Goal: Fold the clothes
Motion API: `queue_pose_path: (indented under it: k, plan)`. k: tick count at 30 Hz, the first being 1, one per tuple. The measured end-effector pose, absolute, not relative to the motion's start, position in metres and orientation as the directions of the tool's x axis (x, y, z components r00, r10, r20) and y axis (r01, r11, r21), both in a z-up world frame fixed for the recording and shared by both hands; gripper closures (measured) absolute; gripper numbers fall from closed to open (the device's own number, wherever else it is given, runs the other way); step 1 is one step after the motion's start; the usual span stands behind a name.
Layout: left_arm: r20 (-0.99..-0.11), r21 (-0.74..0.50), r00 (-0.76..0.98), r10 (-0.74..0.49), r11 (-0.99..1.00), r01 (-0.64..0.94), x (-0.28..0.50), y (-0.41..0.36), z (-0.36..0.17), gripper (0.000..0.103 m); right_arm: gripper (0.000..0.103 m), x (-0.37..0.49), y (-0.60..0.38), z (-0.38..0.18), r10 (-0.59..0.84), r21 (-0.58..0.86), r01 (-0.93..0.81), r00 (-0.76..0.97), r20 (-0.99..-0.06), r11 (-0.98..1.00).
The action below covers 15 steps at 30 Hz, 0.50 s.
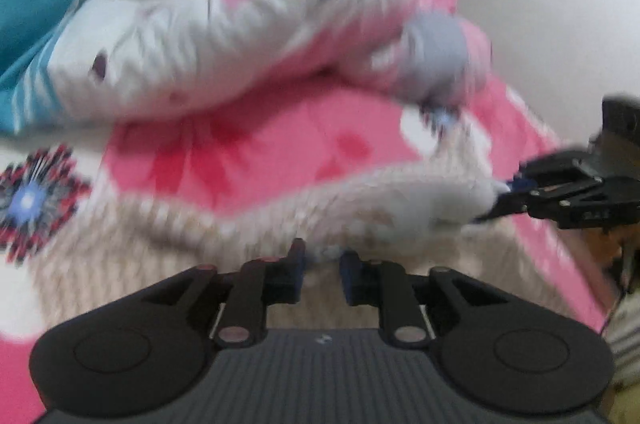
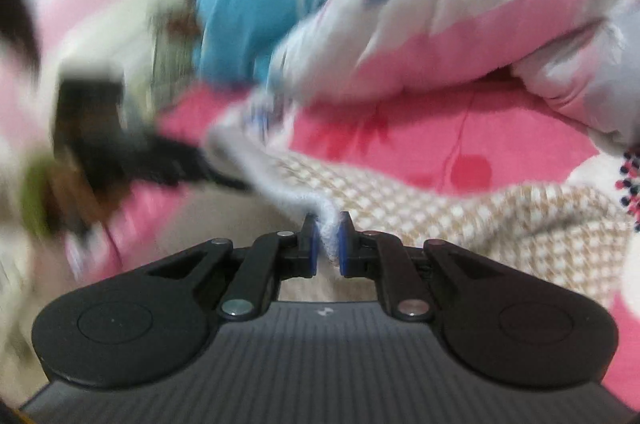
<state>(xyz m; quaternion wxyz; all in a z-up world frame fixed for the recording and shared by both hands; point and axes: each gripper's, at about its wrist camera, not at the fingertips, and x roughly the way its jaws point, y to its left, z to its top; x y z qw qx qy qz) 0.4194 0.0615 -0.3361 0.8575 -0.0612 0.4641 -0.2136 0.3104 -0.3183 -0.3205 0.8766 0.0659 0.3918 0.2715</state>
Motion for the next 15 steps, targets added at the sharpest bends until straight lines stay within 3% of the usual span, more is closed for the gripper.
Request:
queue_pose_path:
  k: [3,7,10,15]
  plan:
    - [-0.759,-0.297,0.521,-0.389,0.920,0.255,0.408,0.075,-0.318,0.076,0.095,0.300,-0.296,-0.331,0.453,0.143,-0.535,0.510,-0.732,0.833]
    - [-0.699,-0.297,0.599,-0.390,0.921,0.253,0.426,0.061,-0.299,0.070,0.095,0.293,-0.280,-0.336,0.382,-0.026,-0.624,0.510,-0.771,0.781]
    - [-0.739,-0.216,0.543,-0.399,0.903,0.370,0.434,0.020,-0.317,0.066,0.093,0.288,-0.272,-0.334,0.319,-0.117,-0.642,0.521,-0.792,0.758]
    - [-0.816,-0.020,0.505,-0.280,0.888,0.460,0.417,-0.019,-0.356,0.061,0.093,0.269,-0.265,-0.303,0.251,-0.193,-0.623,0.551,-0.796,0.758]
